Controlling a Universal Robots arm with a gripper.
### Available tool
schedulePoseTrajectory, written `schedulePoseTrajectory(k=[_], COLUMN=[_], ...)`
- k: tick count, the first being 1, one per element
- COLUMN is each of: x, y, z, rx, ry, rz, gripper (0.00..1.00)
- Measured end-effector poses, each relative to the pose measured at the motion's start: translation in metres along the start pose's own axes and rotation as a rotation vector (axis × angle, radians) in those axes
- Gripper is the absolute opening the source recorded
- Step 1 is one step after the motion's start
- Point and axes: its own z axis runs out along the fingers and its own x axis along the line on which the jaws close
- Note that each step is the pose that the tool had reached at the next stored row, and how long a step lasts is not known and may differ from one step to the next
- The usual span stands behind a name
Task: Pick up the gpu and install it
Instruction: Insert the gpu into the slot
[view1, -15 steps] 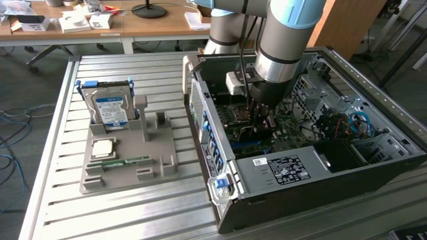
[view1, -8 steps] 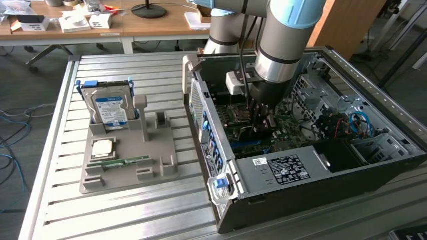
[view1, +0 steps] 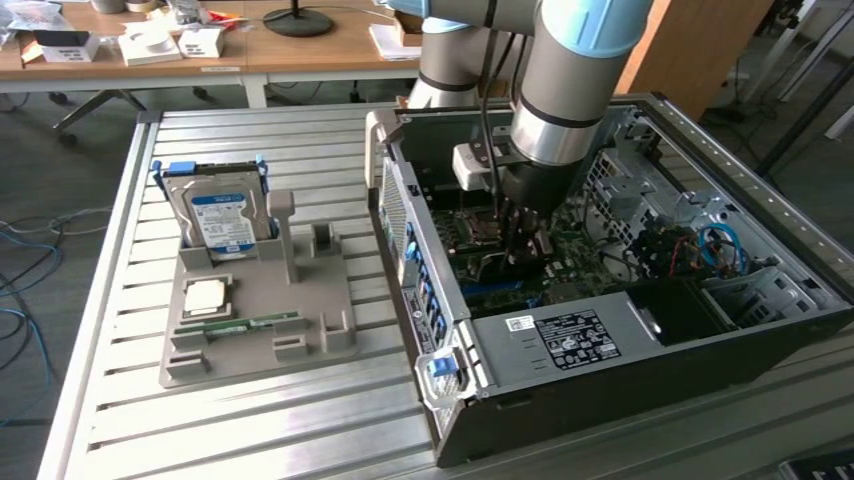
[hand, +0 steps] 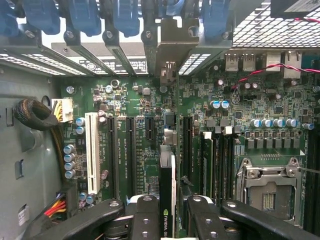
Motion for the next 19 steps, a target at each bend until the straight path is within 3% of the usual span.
schedulePoseTrajectory(k=[3, 14, 19], x=[0.0000, 0.0000, 0.0000], y=[-0.0001, 0.0000, 0.0000], z=[0.0000, -0.0007, -0.0007], rx=[0.0025, 0.0030, 0.0068], ry=[-0.0002, -0.0002, -0.0005], rz=[-0.005, -0.008, -0.009], gripper=[0.26, 0.26, 0.26])
